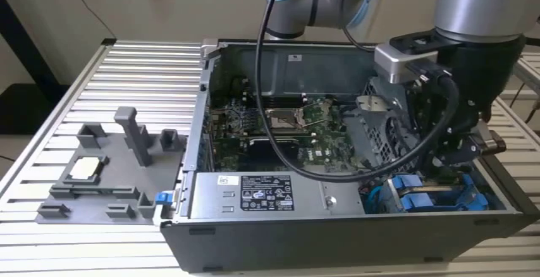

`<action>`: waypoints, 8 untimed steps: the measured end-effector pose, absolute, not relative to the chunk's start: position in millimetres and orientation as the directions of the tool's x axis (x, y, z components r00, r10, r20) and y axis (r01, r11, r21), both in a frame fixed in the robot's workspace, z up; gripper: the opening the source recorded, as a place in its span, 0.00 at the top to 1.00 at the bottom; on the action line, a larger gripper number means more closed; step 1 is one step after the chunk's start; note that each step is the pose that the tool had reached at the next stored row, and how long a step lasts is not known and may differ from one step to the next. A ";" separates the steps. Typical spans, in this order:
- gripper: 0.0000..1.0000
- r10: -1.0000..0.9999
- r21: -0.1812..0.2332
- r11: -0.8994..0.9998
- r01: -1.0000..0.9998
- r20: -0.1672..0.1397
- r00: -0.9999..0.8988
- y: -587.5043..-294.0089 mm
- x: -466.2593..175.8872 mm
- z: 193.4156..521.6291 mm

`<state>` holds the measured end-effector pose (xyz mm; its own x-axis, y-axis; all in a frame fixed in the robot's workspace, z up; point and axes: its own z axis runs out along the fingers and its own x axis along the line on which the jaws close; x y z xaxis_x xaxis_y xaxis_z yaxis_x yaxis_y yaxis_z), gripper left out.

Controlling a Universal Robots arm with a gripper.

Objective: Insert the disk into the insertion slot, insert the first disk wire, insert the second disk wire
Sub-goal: 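Insert the second disk wire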

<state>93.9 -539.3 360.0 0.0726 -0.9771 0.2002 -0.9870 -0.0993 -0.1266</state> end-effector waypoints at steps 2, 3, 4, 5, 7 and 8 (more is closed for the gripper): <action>0.84 -0.977 -0.123 -0.099 -0.987 0.200 0.073 -541.9 99.2 360.0; 0.84 -0.977 -0.122 -0.099 -0.988 0.200 0.074 -542.9 101.7 360.0; 0.84 -0.977 -0.121 -0.099 -0.988 0.200 0.074 -543.2 102.5 359.9; 0.84 -0.977 -0.121 -0.099 -0.988 0.200 0.074 -543.2 102.5 360.0; 0.84 -0.977 -0.121 -0.099 -0.988 0.200 0.074 -543.2 102.5 360.0; 0.84 -0.977 -0.121 -0.099 -0.988 0.200 0.074 -543.2 102.6 360.0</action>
<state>102.6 -543.2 360.0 0.0738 -0.9771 0.1998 -0.9877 -0.0993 -0.1211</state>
